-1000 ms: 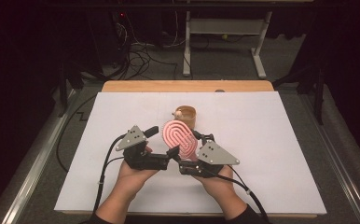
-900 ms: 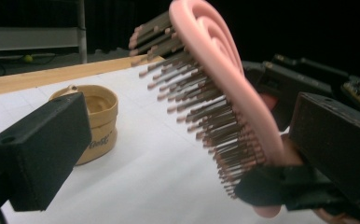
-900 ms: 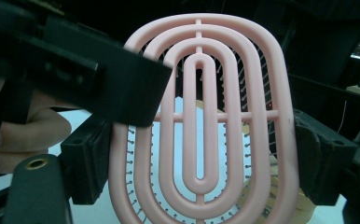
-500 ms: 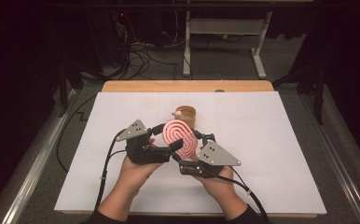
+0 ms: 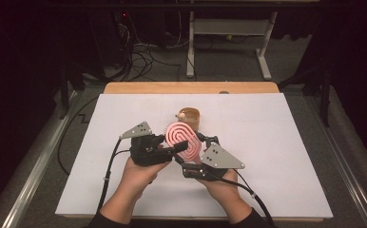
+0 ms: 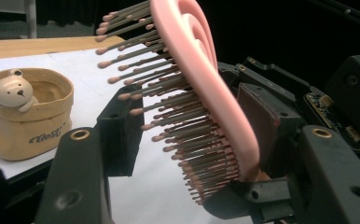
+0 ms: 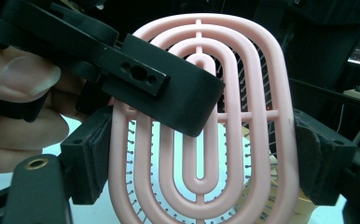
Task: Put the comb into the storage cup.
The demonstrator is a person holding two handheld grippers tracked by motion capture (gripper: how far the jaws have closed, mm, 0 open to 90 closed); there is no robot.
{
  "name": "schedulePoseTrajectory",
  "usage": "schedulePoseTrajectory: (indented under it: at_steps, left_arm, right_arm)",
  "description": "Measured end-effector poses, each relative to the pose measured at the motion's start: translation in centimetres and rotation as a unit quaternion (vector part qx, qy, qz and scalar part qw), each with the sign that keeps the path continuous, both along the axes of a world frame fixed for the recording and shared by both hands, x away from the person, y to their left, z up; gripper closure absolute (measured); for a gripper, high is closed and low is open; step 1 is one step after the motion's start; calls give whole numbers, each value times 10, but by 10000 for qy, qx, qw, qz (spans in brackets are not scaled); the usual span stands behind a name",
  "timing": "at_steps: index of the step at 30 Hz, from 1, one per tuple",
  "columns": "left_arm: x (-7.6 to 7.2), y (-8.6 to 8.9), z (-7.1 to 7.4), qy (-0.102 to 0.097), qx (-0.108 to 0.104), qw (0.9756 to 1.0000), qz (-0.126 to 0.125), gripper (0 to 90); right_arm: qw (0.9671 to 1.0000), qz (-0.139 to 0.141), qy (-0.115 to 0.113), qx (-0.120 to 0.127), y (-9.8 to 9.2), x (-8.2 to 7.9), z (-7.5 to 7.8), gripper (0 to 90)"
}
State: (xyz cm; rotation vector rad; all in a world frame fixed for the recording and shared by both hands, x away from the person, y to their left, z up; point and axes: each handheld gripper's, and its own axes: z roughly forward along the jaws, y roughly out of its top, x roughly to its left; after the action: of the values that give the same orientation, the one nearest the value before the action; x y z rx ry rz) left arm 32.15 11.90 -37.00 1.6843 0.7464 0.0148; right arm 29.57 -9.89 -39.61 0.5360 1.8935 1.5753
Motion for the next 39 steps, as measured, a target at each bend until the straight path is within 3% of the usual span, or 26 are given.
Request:
schedulePoseTrajectory:
  at_steps: [6,22,39]
  left_arm:
    - [0,1,1,21,6,10000,40,512]
    - [-1,0,3,34,-63,9999,95,570]
    - [-4,-3,7,-112,-36,9999,125,619]
  right_arm:
    - [9999,-27,-88,-98,2,-1,-1,202]
    - [9995,-114,-237,-160,3,-2,-2,202]
    - [9987,-266,-370,-238,5,-3,-2,201]
